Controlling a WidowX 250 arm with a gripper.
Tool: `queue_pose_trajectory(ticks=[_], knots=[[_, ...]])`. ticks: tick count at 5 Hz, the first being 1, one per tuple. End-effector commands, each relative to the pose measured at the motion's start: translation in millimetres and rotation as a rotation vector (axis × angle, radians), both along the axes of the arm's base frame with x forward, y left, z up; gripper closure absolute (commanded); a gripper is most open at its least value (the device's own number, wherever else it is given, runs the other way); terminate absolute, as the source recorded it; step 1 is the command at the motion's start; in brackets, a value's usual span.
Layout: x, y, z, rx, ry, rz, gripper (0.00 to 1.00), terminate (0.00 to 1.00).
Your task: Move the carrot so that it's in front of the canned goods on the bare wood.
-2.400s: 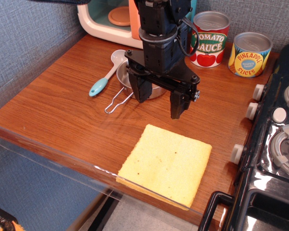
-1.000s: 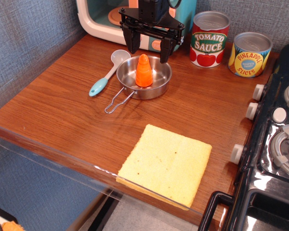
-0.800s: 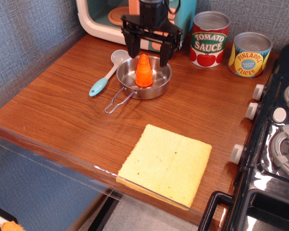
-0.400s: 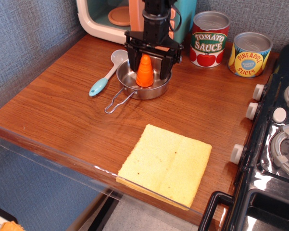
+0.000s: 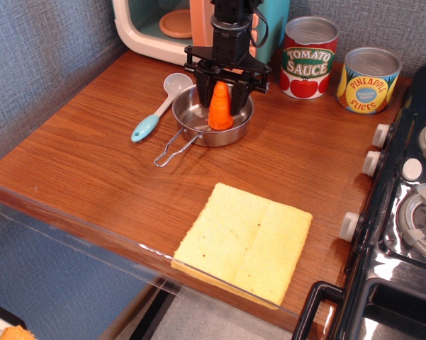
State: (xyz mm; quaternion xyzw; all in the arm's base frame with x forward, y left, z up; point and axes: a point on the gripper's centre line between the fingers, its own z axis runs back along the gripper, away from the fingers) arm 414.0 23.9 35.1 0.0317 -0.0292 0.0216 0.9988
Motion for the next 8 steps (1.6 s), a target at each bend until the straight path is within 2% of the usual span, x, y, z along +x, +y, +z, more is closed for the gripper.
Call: queue_pose_trajectory(ticks=[1,2,3,4,5,6,7,8], knots=[[-3,-11,52,-0.005,-0.126,-0.045,1.0,0.0],[-1,-38,81,-0.003,-0.198,-0.084,1.0,0.0],[7,-82,84,-0.062,-0.199,-0.17,1.0,0.0],[14,-116,71,-0.083,-0.168,-0.24,1.0,0.0],[19,-133,48,-0.076,-0.124,-0.272,1.0,0.0],[23,-133,26,-0.041,-0.104,-0.275,1.0,0.0],[22,-126,17,-0.025,-0.095,-0.268,1.0,0.0],[21,-123,21,-0.007,-0.092,-0.286,0.0,0.0]])
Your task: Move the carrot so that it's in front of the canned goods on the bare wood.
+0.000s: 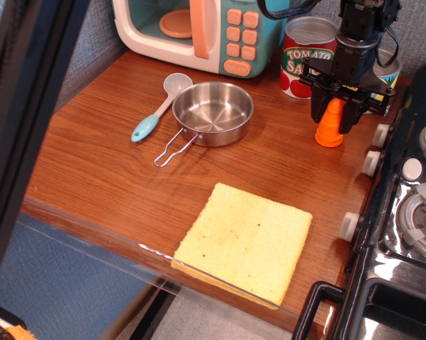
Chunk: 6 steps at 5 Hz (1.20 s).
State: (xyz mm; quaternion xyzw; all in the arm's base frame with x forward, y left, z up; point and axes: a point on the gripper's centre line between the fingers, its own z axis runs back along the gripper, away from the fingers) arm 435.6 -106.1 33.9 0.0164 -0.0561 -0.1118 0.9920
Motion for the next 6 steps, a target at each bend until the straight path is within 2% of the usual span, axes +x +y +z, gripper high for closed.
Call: queue_pose_trajectory(ticks=[1,3,4,5,6], knots=[[-3,7,35,-0.009,-0.071,-0.022,0.0,0.0],[-17,11,92,-0.097,-0.184,0.0,0.0,0.0],[-37,19,114,-0.13,-0.208,0.019,0.0,0.0],[-58,26,118,-0.125,-0.201,0.021,0.0,0.0],[-72,29,114,-0.09,-0.184,0.009,0.0,0.0]])
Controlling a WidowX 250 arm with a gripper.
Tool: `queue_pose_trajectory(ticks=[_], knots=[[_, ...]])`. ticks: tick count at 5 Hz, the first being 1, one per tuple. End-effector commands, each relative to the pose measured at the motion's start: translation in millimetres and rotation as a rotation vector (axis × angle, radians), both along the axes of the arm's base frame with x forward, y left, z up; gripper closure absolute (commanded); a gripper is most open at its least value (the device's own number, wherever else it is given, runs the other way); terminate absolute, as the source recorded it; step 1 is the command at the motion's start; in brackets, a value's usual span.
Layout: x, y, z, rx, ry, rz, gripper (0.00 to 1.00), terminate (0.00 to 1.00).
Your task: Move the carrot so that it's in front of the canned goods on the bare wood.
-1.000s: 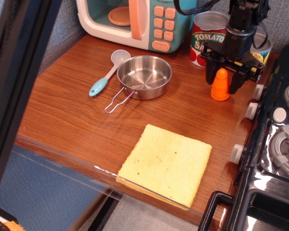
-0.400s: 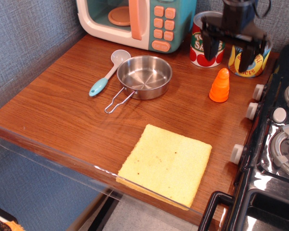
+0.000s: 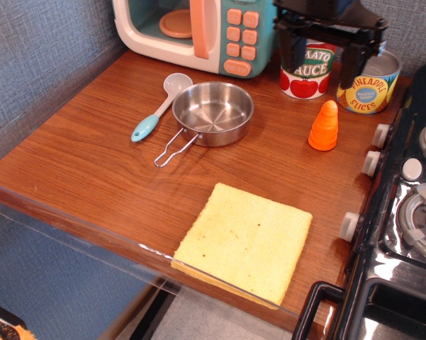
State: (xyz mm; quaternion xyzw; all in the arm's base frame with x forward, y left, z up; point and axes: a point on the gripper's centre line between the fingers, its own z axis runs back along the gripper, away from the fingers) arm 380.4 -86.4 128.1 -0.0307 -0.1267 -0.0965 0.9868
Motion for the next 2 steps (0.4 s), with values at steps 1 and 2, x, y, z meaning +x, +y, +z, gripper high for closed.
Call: queue_pose_trajectory(ticks=[1,2], knots=[[-16.5,9.6,19.7,0.022,-0.053,-0.008,0.0,0.0],[-16.5,9.6,19.7,0.022,-0.053,-0.008,0.0,1.0]])
